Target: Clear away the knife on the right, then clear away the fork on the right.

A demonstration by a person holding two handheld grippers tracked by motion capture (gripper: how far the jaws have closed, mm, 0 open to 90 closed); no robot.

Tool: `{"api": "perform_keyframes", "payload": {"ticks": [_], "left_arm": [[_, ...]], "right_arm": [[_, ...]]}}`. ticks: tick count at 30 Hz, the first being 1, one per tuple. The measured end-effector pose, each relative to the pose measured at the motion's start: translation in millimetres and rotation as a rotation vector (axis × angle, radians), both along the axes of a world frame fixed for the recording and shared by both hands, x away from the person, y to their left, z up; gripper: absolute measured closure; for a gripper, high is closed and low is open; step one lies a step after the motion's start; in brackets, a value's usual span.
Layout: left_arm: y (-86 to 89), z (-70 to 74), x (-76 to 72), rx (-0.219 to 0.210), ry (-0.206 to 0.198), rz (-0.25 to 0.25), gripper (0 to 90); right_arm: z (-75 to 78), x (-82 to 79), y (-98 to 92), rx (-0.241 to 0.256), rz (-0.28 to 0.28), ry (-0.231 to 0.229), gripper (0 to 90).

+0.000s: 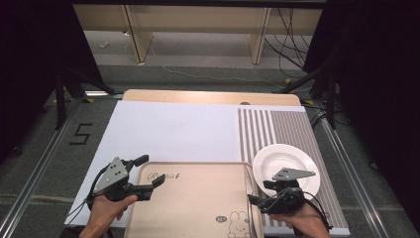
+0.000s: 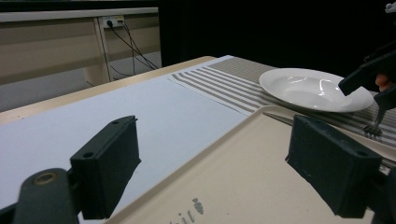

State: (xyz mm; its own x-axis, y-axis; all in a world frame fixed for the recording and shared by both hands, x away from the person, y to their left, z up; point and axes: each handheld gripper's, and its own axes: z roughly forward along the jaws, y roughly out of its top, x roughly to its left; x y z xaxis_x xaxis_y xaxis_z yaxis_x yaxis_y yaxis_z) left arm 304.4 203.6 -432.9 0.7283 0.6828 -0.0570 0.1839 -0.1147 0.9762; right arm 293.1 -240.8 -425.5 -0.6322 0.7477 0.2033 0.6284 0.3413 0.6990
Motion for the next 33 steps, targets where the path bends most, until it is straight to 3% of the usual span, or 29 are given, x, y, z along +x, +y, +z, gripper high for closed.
{"api": "perform_keyframes", "payload": {"ticks": [14, 23, 26, 27, 28, 33], "left_arm": [[-0.9, 0.2, 0.5, 0.0, -0.007, -0.011, 15.8], [-1.1, 1.0, 0.7, -0.013, -0.014, -0.018, 15.7], [-1.4, 0.8, 0.5, -0.017, -0.015, -0.021, 15.7], [-1.0, 0.6, 0.3, -0.014, -0.014, -0.023, 15.7], [-0.4, 0.7, 0.2, -0.01, -0.019, -0.026, 15.7], [1.2, 1.1, 0.4, -0.016, -0.019, -0.026, 15.7]], "right_arm": [[2.5, -10.4, -26.5, 0.001, -0.054, 0.014, 22.3], [4.4, -18.9, -42.4, -0.005, -0.095, -0.009, 22.7], [4.9, -20.4, -46.7, -0.04, -0.115, -0.015, 22.7], [5.7, -21.5, -46.7, -0.049, -0.132, 0.002, 22.8], [5.6, -21.7, -48.6, -0.04, -0.109, -0.005, 22.9], [6.7, -23.4, -55.1, -0.059, -0.12, -0.023, 23.0]]}}
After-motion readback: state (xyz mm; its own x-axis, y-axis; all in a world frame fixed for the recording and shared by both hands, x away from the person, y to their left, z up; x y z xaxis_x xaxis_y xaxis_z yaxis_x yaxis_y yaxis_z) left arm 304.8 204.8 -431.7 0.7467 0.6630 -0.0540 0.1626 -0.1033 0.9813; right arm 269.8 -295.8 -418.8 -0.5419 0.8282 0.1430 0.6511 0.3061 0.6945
